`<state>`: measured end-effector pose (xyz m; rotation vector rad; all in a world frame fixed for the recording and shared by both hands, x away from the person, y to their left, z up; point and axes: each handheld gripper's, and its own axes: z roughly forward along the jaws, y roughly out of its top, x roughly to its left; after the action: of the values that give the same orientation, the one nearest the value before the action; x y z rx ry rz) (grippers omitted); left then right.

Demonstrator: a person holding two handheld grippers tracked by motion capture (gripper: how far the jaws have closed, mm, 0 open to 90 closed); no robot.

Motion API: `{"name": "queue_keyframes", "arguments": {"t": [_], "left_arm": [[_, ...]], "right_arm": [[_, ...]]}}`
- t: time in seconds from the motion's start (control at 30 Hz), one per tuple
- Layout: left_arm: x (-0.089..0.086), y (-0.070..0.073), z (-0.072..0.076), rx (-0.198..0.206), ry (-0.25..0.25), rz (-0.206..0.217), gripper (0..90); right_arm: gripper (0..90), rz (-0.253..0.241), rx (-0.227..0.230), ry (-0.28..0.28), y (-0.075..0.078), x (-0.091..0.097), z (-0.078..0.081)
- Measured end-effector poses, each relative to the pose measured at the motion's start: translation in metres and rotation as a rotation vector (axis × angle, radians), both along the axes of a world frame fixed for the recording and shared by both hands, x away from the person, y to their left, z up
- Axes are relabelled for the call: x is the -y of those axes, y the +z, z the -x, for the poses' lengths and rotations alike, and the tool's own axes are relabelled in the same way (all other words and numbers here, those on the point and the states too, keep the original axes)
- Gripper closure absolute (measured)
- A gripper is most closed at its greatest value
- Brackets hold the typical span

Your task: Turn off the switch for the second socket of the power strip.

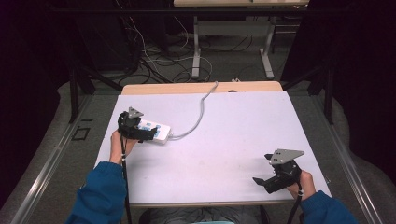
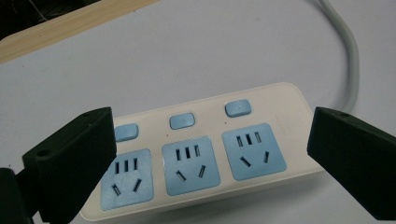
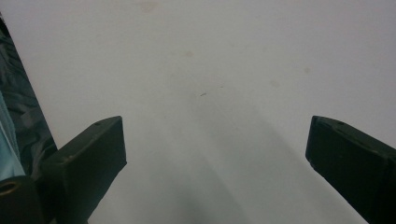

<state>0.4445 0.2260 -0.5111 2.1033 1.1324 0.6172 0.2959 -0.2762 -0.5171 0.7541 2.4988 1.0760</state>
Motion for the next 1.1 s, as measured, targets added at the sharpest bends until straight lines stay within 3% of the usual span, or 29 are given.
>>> {"name": "queue_keyframes", "arguments": {"t": [0.1, 0.63, 0.7, 0.73, 0.8, 0.83, 0.97, 1.1], "left_arm": [[0.000, -0.003, -0.005, -0.004, 0.004, -0.013, 1.0], [-0.005, -0.008, -0.021, -0.042, 0.070, 0.009, 4.3], [-0.004, -0.008, -0.022, -0.041, 0.076, 0.004, 8.3], [-0.004, -0.008, -0.022, -0.027, 0.070, 0.008, 17.0], [-0.003, -0.007, -0.023, -0.026, 0.081, 0.013, 18.6], [-0.004, -0.005, -0.022, -0.031, 0.094, 0.005, 22.3], [-0.007, -0.004, -0.021, -0.023, 0.153, 0.040, 32.7], [-0.012, -0.006, -0.022, -0.029, 0.180, 0.054, 41.5]], "right_arm": [[4.6, -0.002, -0.007, -0.010, 0.000, 0.000, 0.001], [4.7, 0.005, -0.007, -0.005, 0.000, -0.001, 0.000], [4.7, 0.001, -0.013, -0.006, -0.001, -0.002, 0.000], [4.7, 0.003, -0.017, -0.005, -0.001, -0.001, 0.000], [4.7, 0.003, -0.017, -0.006, -0.001, -0.001, 0.000], [4.8, 0.002, -0.020, -0.008, -0.001, -0.001, 0.000], [4.7, 0.007, -0.014, -0.004, -0.001, -0.002, 0.000], [4.8, 0.005, -0.017, -0.006, -0.001, -0.001, 0.000]]}}
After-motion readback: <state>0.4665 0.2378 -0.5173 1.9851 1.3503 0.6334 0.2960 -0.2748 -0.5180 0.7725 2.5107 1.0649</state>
